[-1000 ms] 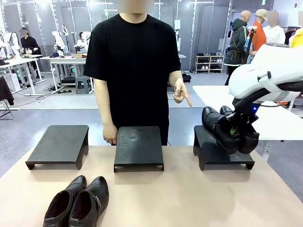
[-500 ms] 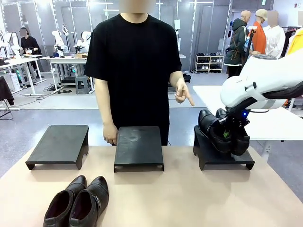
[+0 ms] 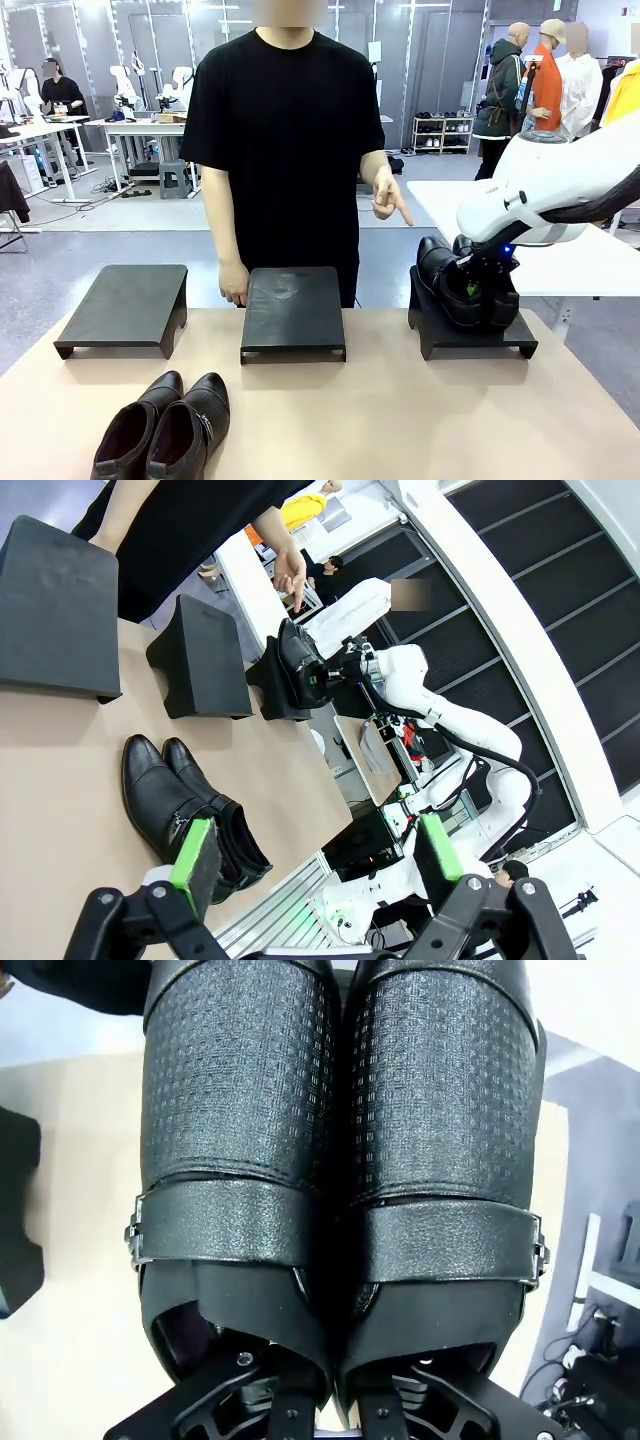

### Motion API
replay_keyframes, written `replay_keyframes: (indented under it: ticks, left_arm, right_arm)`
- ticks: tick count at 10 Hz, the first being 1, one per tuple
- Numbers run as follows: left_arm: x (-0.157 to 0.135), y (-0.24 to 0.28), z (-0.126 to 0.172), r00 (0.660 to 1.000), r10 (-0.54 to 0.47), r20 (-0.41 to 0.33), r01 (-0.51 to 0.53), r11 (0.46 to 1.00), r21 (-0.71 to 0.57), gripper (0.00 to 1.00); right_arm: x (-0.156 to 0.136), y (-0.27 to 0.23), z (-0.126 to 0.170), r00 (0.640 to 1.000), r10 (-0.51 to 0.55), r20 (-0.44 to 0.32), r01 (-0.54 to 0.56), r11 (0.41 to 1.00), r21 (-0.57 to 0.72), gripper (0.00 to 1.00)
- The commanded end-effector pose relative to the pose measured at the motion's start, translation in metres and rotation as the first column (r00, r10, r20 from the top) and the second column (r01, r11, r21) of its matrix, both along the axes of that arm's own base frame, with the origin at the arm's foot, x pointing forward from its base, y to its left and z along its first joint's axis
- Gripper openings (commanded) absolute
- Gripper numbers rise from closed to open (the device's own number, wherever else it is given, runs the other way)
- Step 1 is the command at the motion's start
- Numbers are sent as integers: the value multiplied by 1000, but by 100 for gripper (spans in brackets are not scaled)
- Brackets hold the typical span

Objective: Place the shoes on the stand as instructed by the person.
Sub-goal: Pick up one pair of Shoes and place it on the Shoes Stand indicated by the person.

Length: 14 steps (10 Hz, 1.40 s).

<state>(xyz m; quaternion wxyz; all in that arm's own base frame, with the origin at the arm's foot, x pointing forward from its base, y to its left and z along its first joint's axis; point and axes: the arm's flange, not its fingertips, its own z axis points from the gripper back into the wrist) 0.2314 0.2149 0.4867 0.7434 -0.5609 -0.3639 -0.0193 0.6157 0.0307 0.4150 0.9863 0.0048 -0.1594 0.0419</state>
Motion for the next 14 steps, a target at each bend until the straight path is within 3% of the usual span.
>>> replay_keyframes:
  ticks: [1, 3, 4, 8, 9, 13, 14]
  left_arm:
    - [0, 2, 1, 1000, -11, 22, 11, 1000, 0, 100]
    - [0, 2, 1, 1000, -11, 22, 11, 1000, 0, 100]
    - [0, 2, 1, 1000, -11, 22, 11, 1000, 0, 100]
    - [0, 2, 1, 1000, -11, 22, 11, 1000, 0, 100]
    - [0, 2, 1, 1000, -11, 22, 11, 1000, 0, 100]
    - [0, 2, 1, 1000, -11, 22, 11, 1000, 0, 100]
    - [0, 2, 1, 1000, -11, 22, 11, 1000, 0, 100]
  right_arm:
    - [7, 9, 9, 998, -43, 35, 44, 999, -25, 8]
    - [6, 8, 7, 998, -55, 24, 55, 998, -21, 8]
    - [5, 8, 8, 998, -56, 15, 56, 998, -17, 20]
    - [6, 10, 10, 999, -50, 18, 50, 999, -8, 91]
    - [5, 10, 10, 999, -52, 11, 52, 999, -6, 100]
    - [2, 7, 15, 999, -52, 11, 52, 999, -7, 100]
    - [2, 3, 13, 998, -59, -6, 59, 996, -64, 100]
